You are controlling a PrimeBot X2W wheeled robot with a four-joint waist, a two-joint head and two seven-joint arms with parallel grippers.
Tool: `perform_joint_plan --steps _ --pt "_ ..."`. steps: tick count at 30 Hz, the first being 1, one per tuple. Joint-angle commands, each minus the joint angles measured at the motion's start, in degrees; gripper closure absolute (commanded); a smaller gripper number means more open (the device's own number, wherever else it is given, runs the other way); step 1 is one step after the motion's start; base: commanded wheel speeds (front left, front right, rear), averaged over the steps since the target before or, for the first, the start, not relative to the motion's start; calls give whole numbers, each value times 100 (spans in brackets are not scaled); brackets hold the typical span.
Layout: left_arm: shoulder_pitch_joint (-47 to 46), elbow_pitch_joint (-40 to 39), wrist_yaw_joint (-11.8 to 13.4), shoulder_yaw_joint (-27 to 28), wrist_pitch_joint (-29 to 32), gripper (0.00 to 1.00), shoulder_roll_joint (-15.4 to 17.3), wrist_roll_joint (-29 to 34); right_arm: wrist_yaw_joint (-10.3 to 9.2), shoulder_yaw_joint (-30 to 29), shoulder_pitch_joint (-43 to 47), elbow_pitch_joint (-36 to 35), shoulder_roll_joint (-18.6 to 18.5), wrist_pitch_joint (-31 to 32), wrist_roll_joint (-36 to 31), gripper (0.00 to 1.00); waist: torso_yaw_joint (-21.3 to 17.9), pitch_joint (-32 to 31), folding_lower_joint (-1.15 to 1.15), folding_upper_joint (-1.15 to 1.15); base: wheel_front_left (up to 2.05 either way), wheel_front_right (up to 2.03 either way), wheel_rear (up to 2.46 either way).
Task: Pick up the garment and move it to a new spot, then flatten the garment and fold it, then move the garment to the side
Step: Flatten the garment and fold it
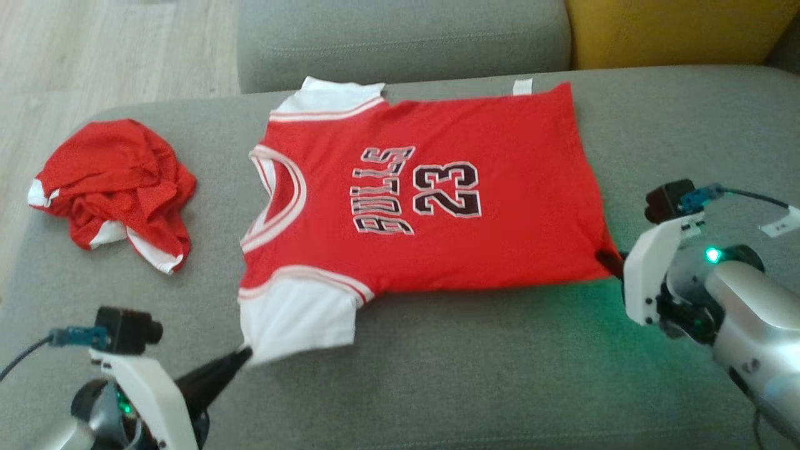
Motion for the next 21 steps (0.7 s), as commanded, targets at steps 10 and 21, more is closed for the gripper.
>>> perform_joint_plan --steps 10,21 --pt "252 -977 0 114 518 100 957 -868 -4 259 271 -570 -552 708 777 100 -62 -209 1 0 0 0 0" --pt "619 -1487 0 -14 1033 100 1438 -1575 -4 438 479 -888 -988 1953 1349 100 -128 -356 1 0 0 0 0"
